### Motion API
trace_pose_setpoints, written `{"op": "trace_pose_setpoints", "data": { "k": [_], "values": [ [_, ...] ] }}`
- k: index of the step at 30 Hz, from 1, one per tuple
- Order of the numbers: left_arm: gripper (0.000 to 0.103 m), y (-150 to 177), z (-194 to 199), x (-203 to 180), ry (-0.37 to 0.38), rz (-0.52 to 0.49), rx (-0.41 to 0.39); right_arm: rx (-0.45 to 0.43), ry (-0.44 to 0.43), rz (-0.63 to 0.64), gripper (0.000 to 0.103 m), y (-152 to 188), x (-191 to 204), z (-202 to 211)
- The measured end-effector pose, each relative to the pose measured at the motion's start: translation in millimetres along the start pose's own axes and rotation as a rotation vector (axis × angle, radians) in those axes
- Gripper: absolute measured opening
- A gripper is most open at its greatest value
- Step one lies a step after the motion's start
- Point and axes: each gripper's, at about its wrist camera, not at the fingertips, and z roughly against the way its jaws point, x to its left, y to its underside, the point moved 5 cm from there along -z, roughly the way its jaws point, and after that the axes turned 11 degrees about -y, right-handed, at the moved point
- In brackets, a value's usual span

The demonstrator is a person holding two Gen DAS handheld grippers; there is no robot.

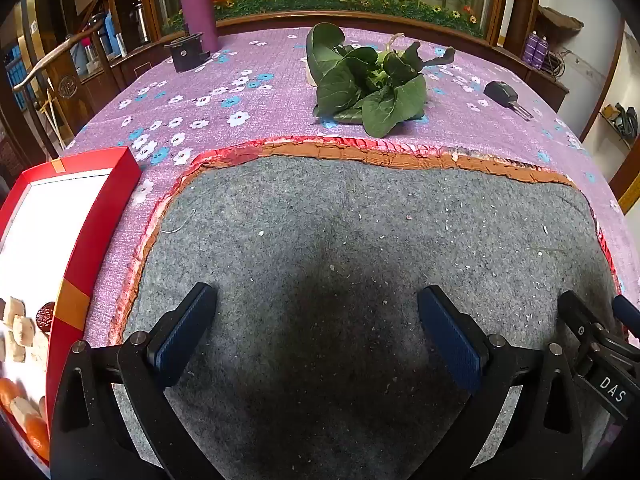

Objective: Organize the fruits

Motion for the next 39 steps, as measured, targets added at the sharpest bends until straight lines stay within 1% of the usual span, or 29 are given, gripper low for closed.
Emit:
{"op": "trace_pose_setpoints", "data": {
  "k": [2, 39],
  "values": [
    [0.103, -0.2, -0.1, 0.2, 0.0, 0.0, 0.0, 0.013, 0.007, 0.005, 0.103, 0.4, -0.1, -0.2],
    [0.103, 0.1, 0.3, -0.1, -0.001, 0.0, -0.002, 0.009, 0.005, 0.004, 0.103, 0.1, -0.2, -0.2]
  ]
}}
